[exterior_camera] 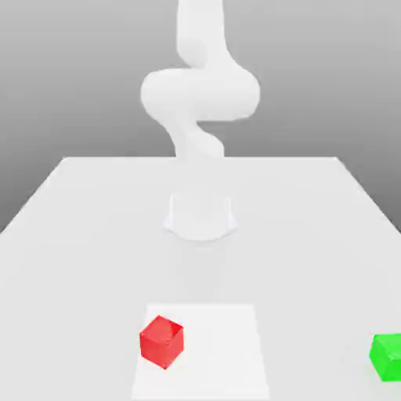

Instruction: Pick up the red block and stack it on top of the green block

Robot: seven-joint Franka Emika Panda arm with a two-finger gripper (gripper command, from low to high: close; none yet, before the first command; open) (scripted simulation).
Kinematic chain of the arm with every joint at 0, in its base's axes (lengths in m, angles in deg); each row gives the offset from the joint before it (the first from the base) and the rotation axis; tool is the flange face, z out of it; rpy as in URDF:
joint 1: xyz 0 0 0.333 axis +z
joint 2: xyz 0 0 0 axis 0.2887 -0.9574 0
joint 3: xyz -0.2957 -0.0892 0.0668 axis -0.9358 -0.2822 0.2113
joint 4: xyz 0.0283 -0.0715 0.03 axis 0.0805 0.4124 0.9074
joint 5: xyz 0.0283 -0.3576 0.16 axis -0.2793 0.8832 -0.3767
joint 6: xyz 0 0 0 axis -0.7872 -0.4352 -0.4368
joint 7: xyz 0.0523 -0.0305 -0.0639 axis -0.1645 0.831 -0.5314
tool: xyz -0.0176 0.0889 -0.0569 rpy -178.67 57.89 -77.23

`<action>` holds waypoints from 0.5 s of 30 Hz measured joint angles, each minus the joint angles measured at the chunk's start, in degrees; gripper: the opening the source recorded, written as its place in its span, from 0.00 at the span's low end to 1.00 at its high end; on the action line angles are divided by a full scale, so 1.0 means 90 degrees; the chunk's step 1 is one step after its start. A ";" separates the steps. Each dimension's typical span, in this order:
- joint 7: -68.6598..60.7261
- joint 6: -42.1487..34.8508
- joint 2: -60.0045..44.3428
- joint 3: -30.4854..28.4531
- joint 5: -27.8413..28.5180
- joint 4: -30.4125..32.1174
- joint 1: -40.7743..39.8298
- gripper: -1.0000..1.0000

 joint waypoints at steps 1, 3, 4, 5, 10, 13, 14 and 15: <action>0.0124 0.0129 -0.0251 0.0028 0.0012 0.0103 -0.0069 0.50; 0.0365 0.0370 -0.0728 0.0078 0.0042 0.0298 -0.0200 0.50; 0.0483 0.0488 -0.0961 0.0100 0.0057 0.0394 -0.0262 0.50; 0.0600 0.0605 -0.1194 0.0121 0.0071 0.0489 -0.0323 0.50; 0.1188 0.1189 -0.2351 0.0177 0.0151 0.0961 -0.0581 0.50; 0.1531 0.1541 -0.3043 0.0175 0.0185 0.1245 -0.0704 0.50; 0.1644 0.1658 -0.3274 0.0145 0.0194 0.1340 -0.0716 0.50; 0.1754 0.1776 -0.3505 0.0136 0.0198 0.1434 -0.0748 0.50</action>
